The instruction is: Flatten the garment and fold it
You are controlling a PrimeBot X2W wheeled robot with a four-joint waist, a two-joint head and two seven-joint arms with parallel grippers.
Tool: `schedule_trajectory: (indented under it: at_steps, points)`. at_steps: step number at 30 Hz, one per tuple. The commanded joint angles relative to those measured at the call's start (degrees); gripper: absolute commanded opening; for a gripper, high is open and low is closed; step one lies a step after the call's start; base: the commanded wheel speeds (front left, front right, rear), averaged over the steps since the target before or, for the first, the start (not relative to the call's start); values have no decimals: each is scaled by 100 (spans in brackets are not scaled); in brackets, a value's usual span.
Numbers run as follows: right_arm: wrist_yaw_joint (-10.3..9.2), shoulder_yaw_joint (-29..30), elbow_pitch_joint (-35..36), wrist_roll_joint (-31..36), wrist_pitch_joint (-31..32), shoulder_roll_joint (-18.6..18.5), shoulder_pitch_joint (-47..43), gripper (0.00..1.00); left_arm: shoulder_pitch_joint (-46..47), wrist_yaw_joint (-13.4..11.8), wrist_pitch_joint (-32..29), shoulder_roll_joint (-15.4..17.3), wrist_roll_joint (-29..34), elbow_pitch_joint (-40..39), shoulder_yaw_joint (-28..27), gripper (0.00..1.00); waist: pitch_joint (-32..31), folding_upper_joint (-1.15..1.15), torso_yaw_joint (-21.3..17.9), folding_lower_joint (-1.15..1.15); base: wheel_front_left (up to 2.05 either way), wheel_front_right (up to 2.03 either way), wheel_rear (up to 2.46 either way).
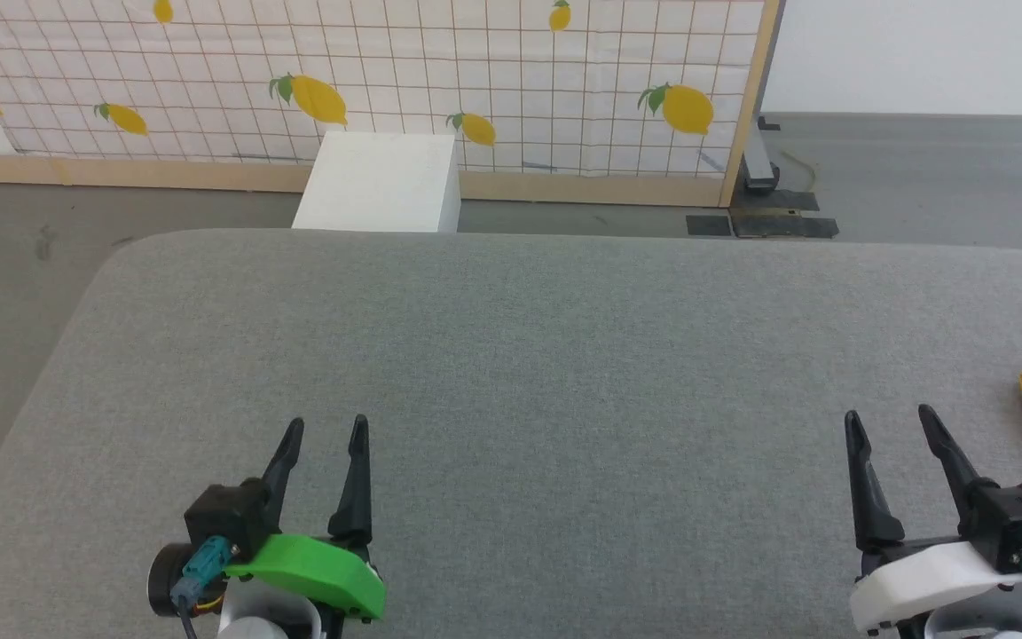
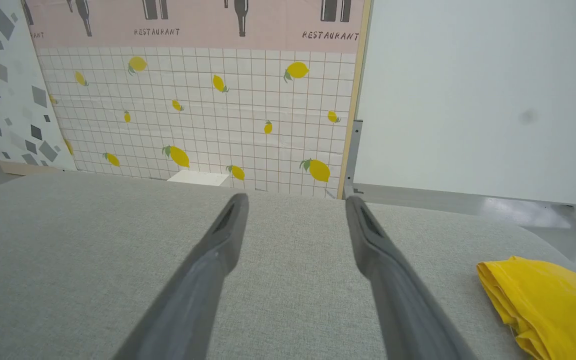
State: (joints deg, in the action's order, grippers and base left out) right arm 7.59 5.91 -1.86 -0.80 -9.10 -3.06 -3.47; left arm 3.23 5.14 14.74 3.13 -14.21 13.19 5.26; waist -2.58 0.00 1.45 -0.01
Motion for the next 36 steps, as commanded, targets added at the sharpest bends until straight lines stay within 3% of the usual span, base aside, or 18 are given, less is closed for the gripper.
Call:
schedule_trajectory:
  at_steps: [1,20,21,36]
  points:
    - [-10,-18,22,-44,-15,15,-87,100,-100,-24,26,-24,-82,14,16,100,-23,0,30,1,0,0,0]
    - [-10,-132,3,-253,17,18,-144,100,-138,-83,26,-24,-170,64,36,100,-2,0,20,1,0,0,0]
    - [0,-123,1,-233,9,4,-60,0,-56,-66,0,-1,-150,60,39,0,-2,0,20,1,0,0,0]
    - [0,-118,-1,-230,10,3,-63,0,-52,-65,-5,0,-148,59,74,0,2,0,13,1,0,0,0]
